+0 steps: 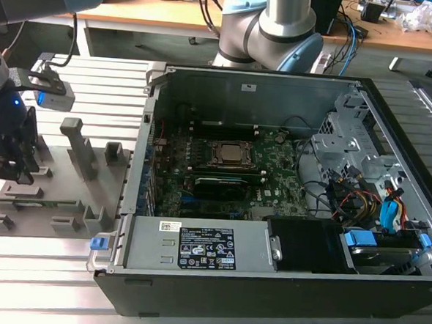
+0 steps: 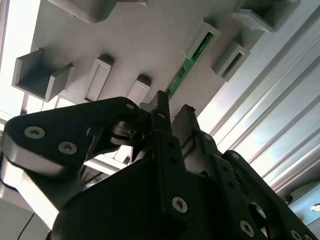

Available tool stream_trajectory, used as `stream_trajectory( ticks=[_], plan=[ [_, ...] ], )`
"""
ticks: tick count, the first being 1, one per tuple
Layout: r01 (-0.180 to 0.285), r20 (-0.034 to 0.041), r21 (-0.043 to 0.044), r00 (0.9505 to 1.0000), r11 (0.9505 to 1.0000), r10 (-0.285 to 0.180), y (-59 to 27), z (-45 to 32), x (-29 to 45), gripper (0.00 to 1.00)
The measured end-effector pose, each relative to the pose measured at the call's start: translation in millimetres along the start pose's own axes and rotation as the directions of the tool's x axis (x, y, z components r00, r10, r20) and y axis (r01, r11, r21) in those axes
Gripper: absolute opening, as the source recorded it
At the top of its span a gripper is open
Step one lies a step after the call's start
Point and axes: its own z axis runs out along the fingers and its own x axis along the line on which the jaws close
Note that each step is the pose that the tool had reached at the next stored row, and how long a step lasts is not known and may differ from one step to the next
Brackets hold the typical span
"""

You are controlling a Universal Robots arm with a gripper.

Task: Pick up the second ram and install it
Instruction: 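Pick up the second ram and move it above second insertion slot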

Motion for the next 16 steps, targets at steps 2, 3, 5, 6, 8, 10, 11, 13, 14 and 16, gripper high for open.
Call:
stream_trajectory(
  ticks=[2, 3, 5, 6, 8, 10, 11, 13, 14, 16],
  plan=[
    [0.0, -0.0002, 0.0, 1.0, 1.0, 0.0, -0.3, 2.7, 0.1, 0.3],
    [0.0, -0.0002, 0.0, 1.0, 1.0, 0.0, -0.3, 4.4, 0.1, 0.3],
    [0.0, -0.0003, -0.0001, 1.0, 1.0, 0.0, -0.5, 7.0, 0.2, 0.3],
    [0.0, -0.0002, 0.0, 1.0, 1.0, 0.0, -0.6, 8.9, 0.2, 0.3],
    [0.0, -0.0002, -0.0001, 1.0, 1.0, 0.0, -0.7, 10.6, 0.2, 0.3],
    [0.0, -0.0002, 0.0001, 1.0, 1.0, 0.0, -0.8, 14.1, 0.3, 0.3],
    [0.0, -0.0002, -0.0001, 1.0, 1.0, 0.0, -1.0, 16.6, 0.6, 0.3],
    [0.0, -0.0002, 0.0001, 1.0, 1.0, 0.0, -1.2, 21.8, 2.4, 0.3],
    [0.0, -0.0002, 0.0, 1.0, 1.0, 0.0, -1.3, 25.2, 3.5, 0.3],
    [0.0, -0.0001, 0.0001, 1.0, 1.0, 0.0, -1.7, 31.6, 6.1, 0.3]
  ],
)
